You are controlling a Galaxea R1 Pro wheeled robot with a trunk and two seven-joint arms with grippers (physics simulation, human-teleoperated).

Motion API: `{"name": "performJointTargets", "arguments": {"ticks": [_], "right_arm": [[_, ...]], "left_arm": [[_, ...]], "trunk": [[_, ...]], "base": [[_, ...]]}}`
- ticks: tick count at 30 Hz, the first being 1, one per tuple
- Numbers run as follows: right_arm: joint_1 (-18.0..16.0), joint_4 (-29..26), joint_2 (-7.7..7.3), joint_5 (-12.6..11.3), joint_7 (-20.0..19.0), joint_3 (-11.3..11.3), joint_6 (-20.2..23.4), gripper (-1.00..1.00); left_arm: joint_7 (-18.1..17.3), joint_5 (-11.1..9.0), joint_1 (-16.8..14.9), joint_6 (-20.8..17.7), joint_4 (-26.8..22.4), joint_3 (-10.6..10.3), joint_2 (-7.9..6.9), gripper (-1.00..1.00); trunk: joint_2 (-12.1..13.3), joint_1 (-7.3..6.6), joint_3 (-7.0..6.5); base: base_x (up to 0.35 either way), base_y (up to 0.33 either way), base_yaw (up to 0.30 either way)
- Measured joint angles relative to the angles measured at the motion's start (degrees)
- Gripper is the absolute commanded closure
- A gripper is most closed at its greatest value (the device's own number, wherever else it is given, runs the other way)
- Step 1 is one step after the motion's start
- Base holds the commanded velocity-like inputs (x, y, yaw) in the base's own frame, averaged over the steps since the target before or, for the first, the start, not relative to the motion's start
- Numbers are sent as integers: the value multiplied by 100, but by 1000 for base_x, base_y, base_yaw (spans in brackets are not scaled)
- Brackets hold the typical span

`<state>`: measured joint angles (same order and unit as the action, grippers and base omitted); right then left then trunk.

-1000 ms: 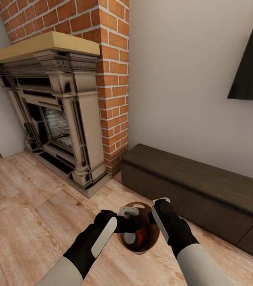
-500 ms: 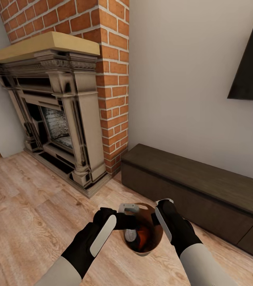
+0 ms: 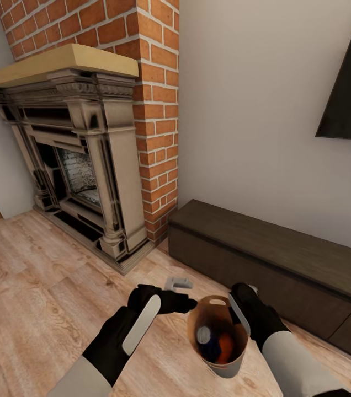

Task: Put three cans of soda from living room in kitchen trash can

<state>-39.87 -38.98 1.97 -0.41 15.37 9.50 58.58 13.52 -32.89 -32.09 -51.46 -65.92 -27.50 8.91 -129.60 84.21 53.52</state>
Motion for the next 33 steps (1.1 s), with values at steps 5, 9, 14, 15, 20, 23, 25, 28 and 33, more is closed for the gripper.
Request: {"name": "performJointTargets", "arguments": {"ticks": [5,9,14,15,20,23,25,28,33], "right_arm": [[-12,51,-84,-358,-32,-2,-79,100],[-16,57,-242,-102,-6,1,-41,100],[-16,53,-295,-274,-25,-1,-64,100],[-17,51,-303,-358,-31,-2,-77,100],[-18,48,-319,-94,-13,2,-38,100],[-15,44,-320,-187,-26,1,-52,100],[-13,41,-319,-280,-31,0,-66,100],[-11,35,-320,-210,-29,1,-56,100],[-10,17,-316,-192,-39,1,-59,100]], "left_arm": [[6,-1,6,-134,-366,-6,-7,-100],[14,-6,9,-330,-635,9,-17,-100],[88,10,5,-416,-663,55,-71,-100],[193,15,5,-442,-652,63,-134,-100],[607,16,-1,-506,-371,98,-317,-100],[922,17,-18,-488,127,250,-408,-100],[1114,8,-101,-463,559,510,-448,-100],[1243,7,-347,-397,1250,952,-479,-100],[1279,15,-480,221,1745,1192,-487,-100]], "trunk": [[0,0,0],[0,0,0],[0,0,0],[0,0,0],[0,0,0],[0,0,0],[0,0,0],[0,0,0],[0,0,0]], "base": [[0,0,0],[0,0,0],[0,0,0],[0,0,0],[0,0,0],[0,0,0],[0,0,0],[0,0,0],[0,0,0]]}}
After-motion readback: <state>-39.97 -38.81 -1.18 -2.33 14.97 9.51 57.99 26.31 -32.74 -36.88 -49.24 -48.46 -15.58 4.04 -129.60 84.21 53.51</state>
